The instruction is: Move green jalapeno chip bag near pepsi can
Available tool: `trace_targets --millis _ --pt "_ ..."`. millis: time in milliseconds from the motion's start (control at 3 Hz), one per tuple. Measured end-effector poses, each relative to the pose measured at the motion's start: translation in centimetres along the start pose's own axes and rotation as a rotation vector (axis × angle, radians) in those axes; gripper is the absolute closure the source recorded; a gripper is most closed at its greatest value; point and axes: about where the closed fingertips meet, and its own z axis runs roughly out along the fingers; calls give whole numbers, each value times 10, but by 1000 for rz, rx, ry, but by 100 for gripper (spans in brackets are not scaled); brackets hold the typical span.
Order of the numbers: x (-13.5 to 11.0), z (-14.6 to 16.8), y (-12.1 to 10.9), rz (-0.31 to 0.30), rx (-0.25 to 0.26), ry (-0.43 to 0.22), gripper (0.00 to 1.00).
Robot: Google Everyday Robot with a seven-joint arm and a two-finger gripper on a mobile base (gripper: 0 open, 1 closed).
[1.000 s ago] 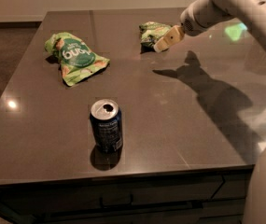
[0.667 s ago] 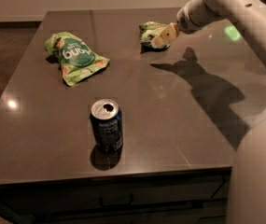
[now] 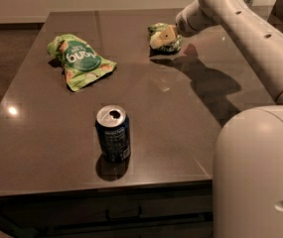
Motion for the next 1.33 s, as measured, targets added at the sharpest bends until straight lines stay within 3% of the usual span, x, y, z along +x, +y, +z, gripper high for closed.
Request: trace_targets --millis 333,667,1333 --pt "4 18 0 29 0 11 0" --pt "4 26 0 47 1 20 16" --pt "0 13 11 26 -35 -11 79"
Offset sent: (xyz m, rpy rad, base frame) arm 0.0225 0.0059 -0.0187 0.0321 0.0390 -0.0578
